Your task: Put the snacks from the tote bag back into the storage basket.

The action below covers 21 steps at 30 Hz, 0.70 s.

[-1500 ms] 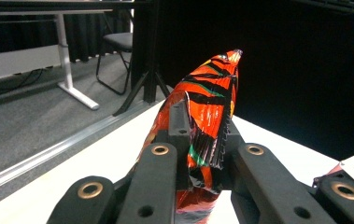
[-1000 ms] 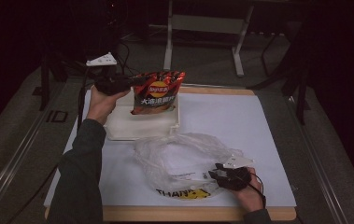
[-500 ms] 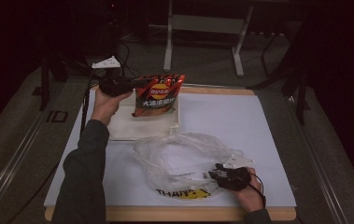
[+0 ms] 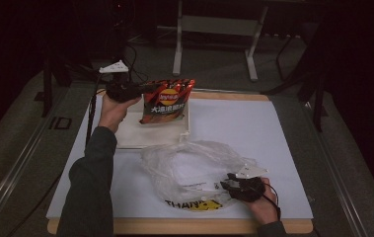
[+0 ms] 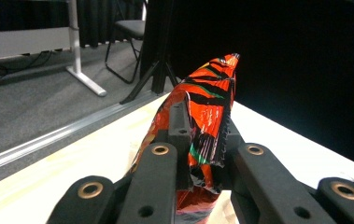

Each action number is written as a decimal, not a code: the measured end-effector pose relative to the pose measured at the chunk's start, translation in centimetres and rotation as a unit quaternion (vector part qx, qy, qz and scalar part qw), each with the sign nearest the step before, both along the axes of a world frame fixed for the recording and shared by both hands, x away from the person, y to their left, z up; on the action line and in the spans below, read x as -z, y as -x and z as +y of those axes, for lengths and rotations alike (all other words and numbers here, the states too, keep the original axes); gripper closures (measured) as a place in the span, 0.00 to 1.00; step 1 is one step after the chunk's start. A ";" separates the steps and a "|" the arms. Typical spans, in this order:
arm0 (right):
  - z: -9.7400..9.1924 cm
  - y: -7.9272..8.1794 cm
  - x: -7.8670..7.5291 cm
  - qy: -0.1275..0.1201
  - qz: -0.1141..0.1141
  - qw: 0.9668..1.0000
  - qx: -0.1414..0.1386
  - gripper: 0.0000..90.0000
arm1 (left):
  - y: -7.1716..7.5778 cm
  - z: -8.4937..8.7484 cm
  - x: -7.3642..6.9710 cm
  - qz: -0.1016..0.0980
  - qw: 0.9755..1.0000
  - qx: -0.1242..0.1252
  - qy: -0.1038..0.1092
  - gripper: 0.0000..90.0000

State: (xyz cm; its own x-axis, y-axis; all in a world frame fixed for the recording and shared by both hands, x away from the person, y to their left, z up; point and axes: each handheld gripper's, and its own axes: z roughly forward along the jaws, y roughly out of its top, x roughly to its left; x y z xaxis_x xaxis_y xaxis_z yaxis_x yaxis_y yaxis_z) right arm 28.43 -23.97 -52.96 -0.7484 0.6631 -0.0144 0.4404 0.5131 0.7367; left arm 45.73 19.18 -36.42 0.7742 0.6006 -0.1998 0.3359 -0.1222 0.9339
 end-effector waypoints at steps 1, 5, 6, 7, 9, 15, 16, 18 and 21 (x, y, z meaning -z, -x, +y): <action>0.0 0.0 0.0 0.001 0.000 1.000 0.000 0.61 | -0.1 0.0 0.1 0.001 1.000 0.000 0.001 0.92; 0.0 0.0 0.0 -0.001 0.001 1.000 0.000 0.61 | -0.4 -0.1 0.4 0.005 1.000 0.000 0.001 0.92; 0.0 0.0 0.0 -0.001 0.001 1.000 0.000 0.61 | -0.5 -0.2 0.5 0.006 1.000 0.000 0.000 0.92; -0.1 0.0 0.1 -0.001 0.001 1.000 0.000 0.61 | -0.5 -0.2 0.6 0.008 1.000 -0.001 0.000 0.92; -0.1 0.0 0.0 -0.001 0.001 1.000 0.001 0.61 | -0.7 -0.2 0.7 0.010 1.000 -0.002 0.000 0.92; -0.2 0.0 0.0 -0.003 0.003 1.000 0.002 0.61 | -1.0 -0.3 1.1 0.014 1.000 -0.003 0.003 0.92; -0.2 0.0 0.1 -0.003 0.003 1.000 0.002 0.61 | -1.0 -0.3 1.1 0.014 1.000 -0.003 0.003 0.92; -0.2 -0.1 0.1 -0.004 0.004 1.000 0.002 0.61 | -1.1 -0.3 1.2 0.015 1.000 -0.004 0.004 0.92; -0.2 -0.1 0.2 -0.004 0.005 1.000 0.003 0.61 | -1.3 -0.2 1.3 0.018 1.000 -0.005 0.004 0.92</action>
State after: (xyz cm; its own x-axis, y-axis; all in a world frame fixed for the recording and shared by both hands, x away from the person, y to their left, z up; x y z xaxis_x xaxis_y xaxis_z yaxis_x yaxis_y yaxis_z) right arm 28.55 -24.20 -53.12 -0.7447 0.6674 -0.0010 0.4509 0.5042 0.7365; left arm 47.05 18.95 -37.75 0.7599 0.6070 -0.2325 0.3702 -0.1102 0.9224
